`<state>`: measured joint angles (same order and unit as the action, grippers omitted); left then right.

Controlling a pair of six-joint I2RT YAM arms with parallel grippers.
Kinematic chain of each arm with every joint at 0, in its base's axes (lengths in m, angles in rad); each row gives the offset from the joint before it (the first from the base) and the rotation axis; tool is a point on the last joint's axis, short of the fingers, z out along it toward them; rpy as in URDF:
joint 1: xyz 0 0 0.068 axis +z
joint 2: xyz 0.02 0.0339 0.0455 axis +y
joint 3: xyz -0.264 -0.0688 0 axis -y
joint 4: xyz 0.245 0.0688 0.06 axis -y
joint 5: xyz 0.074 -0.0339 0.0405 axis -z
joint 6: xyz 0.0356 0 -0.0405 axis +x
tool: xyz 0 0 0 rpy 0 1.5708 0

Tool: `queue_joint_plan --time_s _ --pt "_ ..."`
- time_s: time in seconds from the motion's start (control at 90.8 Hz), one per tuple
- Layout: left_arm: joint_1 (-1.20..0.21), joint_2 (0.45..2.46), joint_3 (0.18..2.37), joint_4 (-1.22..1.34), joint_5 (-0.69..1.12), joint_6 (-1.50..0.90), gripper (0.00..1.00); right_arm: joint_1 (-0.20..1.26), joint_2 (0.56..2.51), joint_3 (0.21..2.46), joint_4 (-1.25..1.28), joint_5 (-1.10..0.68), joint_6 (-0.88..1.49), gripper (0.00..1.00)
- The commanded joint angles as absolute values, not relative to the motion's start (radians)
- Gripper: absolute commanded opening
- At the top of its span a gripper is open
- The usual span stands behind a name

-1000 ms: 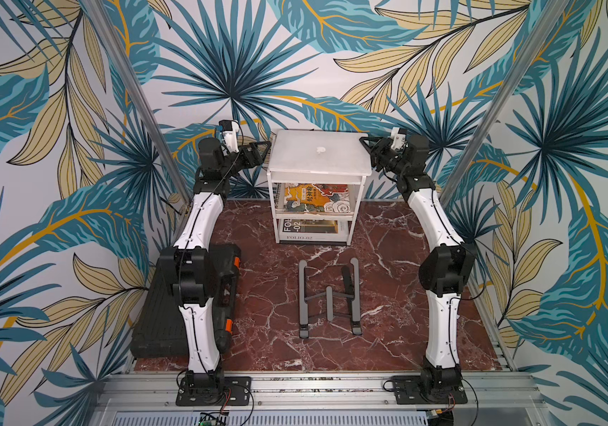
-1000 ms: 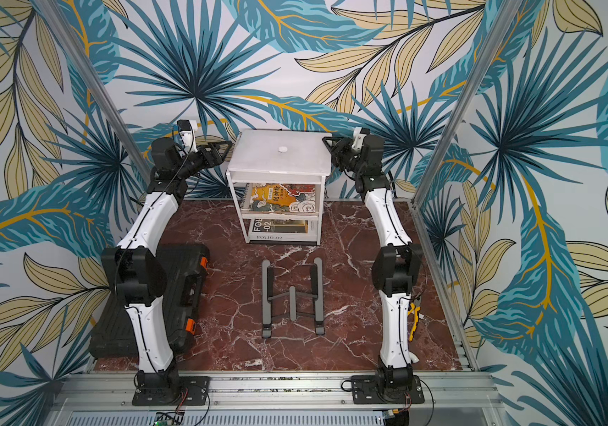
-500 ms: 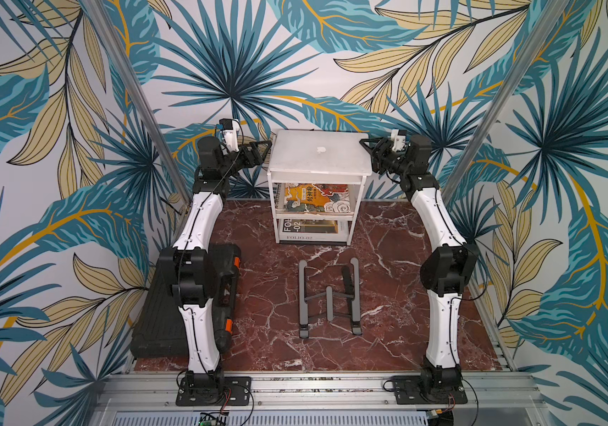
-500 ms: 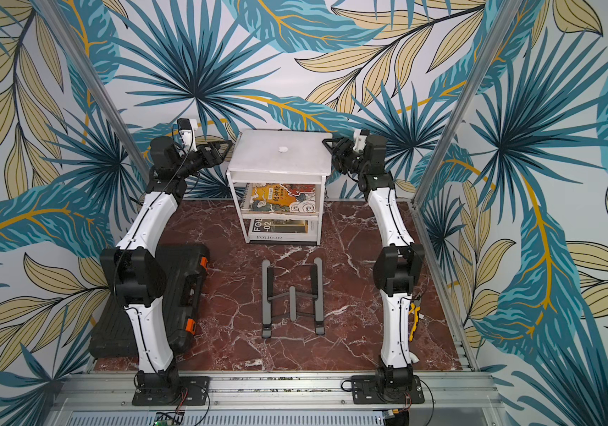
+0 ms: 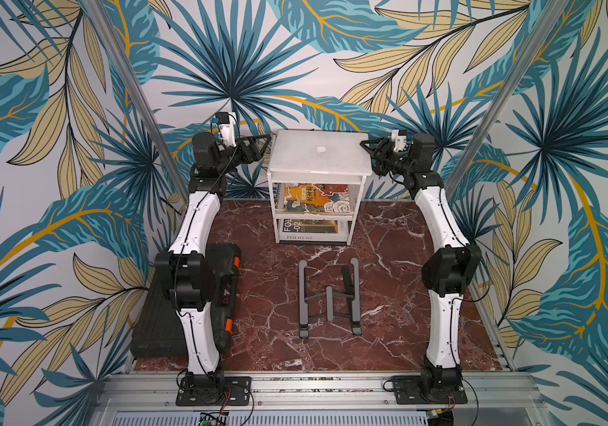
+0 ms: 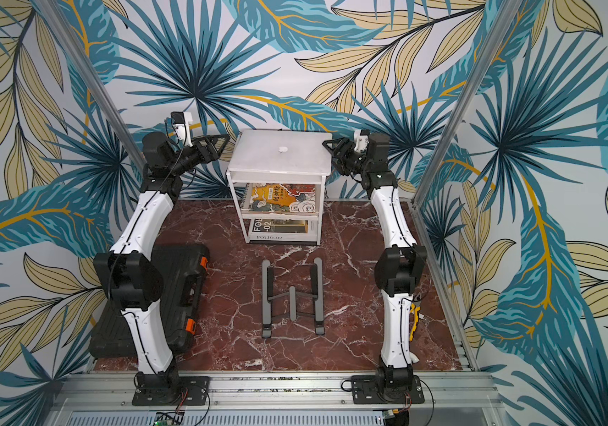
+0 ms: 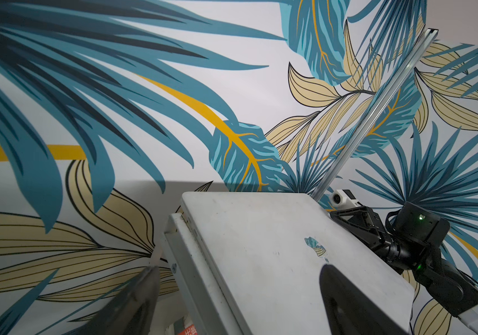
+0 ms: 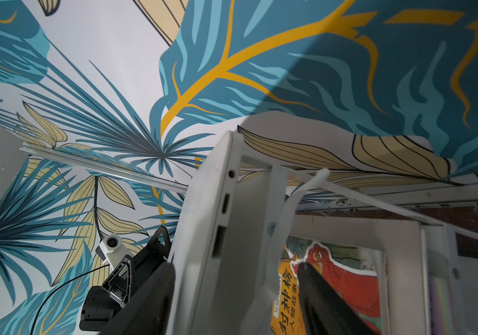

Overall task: Close the laptop lid and set it aside
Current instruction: Place the laptop on the shelf.

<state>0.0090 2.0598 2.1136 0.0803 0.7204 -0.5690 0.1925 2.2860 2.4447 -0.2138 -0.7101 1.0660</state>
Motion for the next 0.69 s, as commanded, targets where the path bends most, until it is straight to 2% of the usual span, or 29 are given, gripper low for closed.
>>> queue_joint_plan --time_s 0.0,0.297,0.341,0.386,0.441,0.507,0.606,0.683 --pt "0.014 2.007 2.114 0.051 0.732 -0.532 0.90 0.176 2.200 2.454 -0.323 -0.705 0.978 0.72" --pt "0.004 1.953 2.062 0.051 0.721 -0.502 0.90 0.170 2.143 2.454 -0.390 -0.693 0.907 0.70" --pt "0.002 1.951 2.060 0.047 0.717 -0.500 0.90 0.170 2.129 2.453 -0.422 -0.676 0.879 0.63" --pt "0.002 1.951 2.060 0.040 0.710 -0.496 0.90 0.170 2.112 2.450 -0.462 -0.653 0.842 0.52" --pt "0.002 1.953 2.065 0.032 0.708 -0.490 0.89 0.170 2.094 2.446 -0.504 -0.611 0.804 0.27" --pt "0.001 1.964 2.087 0.003 0.711 -0.486 0.87 0.170 2.078 2.440 -0.542 -0.567 0.768 0.08" --pt "0.000 1.979 2.126 -0.061 0.707 -0.466 0.86 0.170 2.063 2.422 -0.545 -0.526 0.751 0.00" --pt "-0.001 1.978 2.140 -0.112 0.672 -0.433 0.87 0.172 2.075 2.432 -0.544 -0.511 0.748 0.00"
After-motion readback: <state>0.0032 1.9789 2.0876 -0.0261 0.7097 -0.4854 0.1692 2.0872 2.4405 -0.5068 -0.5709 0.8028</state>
